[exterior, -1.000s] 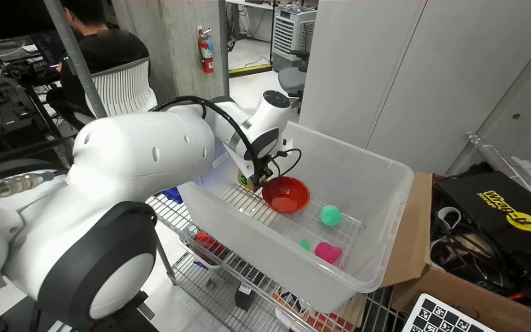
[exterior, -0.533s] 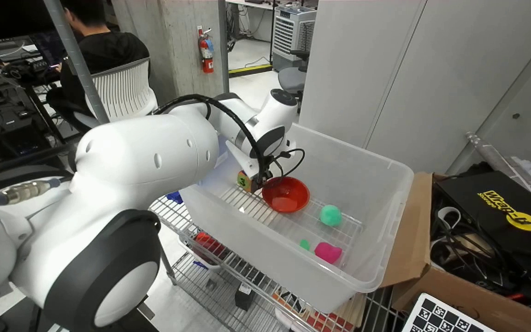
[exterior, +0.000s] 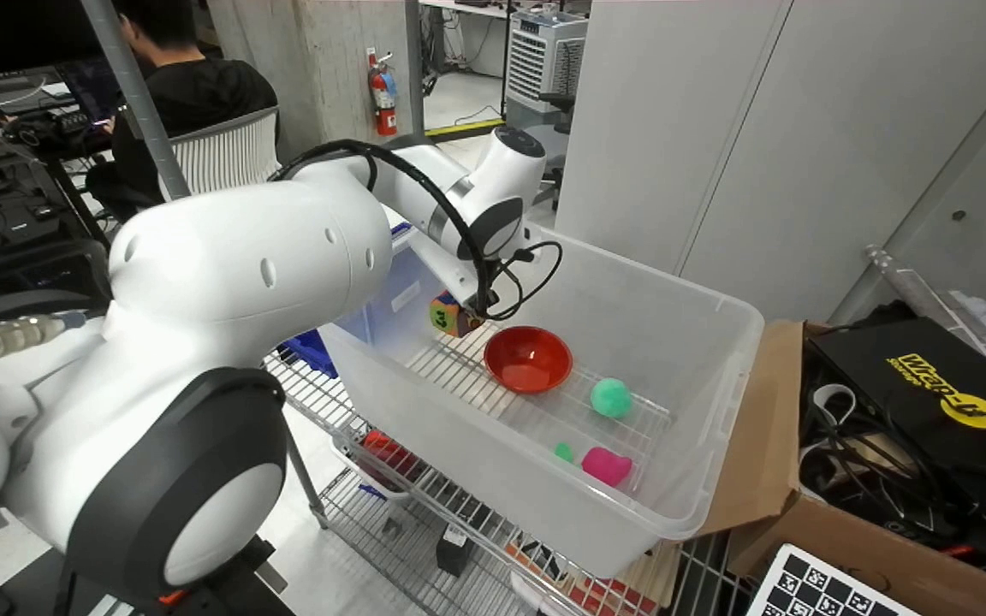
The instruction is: Pick the cube and put it in the bowl
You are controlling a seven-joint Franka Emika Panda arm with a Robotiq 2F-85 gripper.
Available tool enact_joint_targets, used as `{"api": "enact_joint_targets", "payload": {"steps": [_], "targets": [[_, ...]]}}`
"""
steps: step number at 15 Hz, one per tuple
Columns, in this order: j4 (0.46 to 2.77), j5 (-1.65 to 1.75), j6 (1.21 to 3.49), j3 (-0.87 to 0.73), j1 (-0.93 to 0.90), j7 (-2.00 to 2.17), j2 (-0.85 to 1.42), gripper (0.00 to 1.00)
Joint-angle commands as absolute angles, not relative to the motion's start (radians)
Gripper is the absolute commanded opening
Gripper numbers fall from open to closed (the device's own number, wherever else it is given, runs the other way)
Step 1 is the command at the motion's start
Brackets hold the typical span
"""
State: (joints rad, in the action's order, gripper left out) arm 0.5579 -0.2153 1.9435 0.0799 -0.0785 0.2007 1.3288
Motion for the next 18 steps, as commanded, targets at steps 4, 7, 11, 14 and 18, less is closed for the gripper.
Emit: {"api": "enact_joint_targets", "payload": {"steps": [4,7,11,14,18], "targets": [[0.568,-0.203,1.917,0.055,-0.039,0.164,1.261,0.03],[0.567,-0.196,1.934,0.018,-0.005,0.203,1.256,0.03],[0.560,-0.199,1.937,-0.018,0.041,0.215,1.281,0.03],[0.555,-0.205,1.945,-0.021,0.052,0.222,1.312,0.03],[0.565,-0.202,1.932,-0.022,0.042,0.244,1.344,0.03]]}}
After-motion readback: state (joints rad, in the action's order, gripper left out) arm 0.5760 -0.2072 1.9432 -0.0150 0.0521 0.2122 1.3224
